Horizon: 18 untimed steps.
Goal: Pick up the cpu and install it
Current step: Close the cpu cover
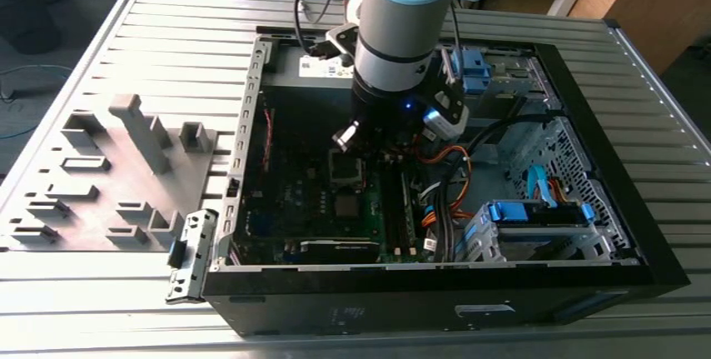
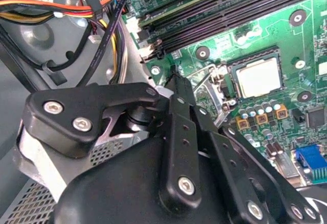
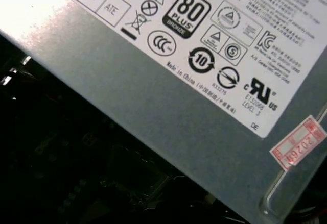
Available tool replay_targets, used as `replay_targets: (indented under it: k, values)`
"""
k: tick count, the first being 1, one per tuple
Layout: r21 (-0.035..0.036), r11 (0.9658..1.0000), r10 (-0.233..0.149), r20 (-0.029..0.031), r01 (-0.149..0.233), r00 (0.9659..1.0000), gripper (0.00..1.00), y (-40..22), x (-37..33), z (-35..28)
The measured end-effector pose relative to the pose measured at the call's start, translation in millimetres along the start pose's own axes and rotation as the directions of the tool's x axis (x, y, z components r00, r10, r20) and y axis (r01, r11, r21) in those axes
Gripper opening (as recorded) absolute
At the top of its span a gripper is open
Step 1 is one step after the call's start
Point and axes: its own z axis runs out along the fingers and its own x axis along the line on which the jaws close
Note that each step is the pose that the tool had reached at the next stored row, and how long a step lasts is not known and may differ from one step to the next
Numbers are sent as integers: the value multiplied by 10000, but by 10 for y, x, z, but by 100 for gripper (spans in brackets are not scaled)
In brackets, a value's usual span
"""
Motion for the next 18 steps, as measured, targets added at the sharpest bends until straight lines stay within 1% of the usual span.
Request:
replay_targets:
  k: [14,18]
  values:
    - [-4,10000,-84,-6,84,10000,11,-92,66,-56]
    - [-5,10000,-95,-6,95,10000,11,-120,75,-63]
